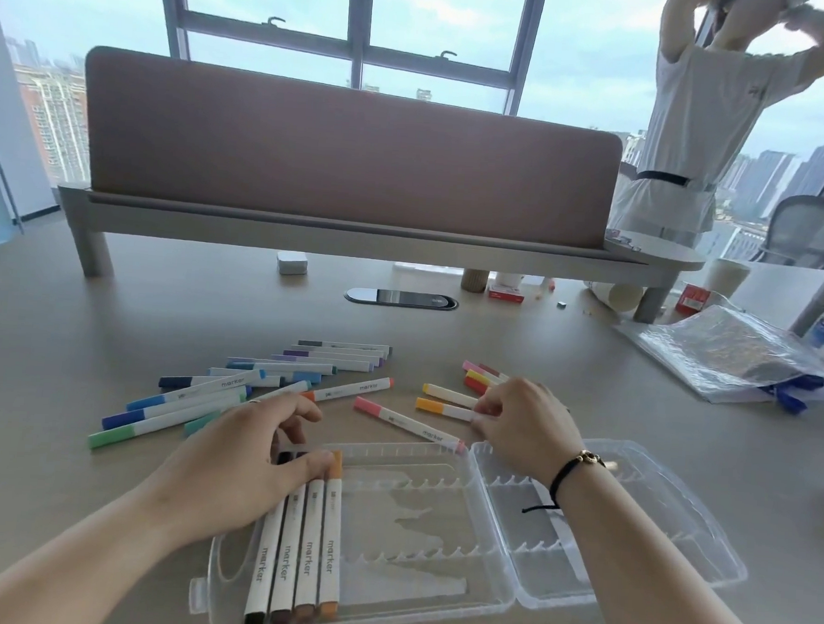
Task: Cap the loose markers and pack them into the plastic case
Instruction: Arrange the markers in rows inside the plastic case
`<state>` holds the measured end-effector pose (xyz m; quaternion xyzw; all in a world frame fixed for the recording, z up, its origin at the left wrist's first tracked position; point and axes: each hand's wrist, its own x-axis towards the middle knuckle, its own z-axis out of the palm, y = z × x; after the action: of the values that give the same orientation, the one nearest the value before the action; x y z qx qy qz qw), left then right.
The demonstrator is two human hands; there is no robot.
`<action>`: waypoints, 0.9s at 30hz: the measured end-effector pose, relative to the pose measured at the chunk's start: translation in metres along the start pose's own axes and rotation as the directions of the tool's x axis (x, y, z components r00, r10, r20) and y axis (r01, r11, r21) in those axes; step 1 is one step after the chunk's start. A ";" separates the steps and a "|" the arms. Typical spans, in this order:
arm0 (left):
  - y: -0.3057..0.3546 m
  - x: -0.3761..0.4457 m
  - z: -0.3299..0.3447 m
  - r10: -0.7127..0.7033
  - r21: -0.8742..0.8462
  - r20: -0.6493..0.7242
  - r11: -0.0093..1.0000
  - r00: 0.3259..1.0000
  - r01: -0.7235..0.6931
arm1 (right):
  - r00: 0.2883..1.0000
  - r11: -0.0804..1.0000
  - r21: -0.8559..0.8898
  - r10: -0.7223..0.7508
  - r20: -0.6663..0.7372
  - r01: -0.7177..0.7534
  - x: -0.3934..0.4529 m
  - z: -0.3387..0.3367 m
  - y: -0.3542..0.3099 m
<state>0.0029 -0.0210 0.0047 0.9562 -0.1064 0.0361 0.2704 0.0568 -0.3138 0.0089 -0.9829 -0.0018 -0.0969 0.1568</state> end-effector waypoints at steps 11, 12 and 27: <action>-0.001 0.001 0.002 0.016 -0.020 -0.042 1.000 0.999 -0.016 | 0.994 0.994 0.058 -0.086 -0.066 0.090 -0.004 -0.006 -0.010; -0.002 0.001 0.002 0.016 -0.039 -0.058 0.999 0.998 -0.018 | 0.991 0.983 0.132 -0.118 -0.069 0.127 -0.007 -0.008 -0.015; 0.016 -0.003 -0.010 -0.027 -0.386 -0.146 0.922 0.989 -0.032 | 0.946 0.820 0.527 -0.313 0.088 0.222 -0.049 -0.006 -0.071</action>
<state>-0.0041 -0.0287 0.0208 0.8783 -0.0922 0.0856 0.4613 0.0054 -0.2469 0.0271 -0.9005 -0.1791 -0.0294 0.3952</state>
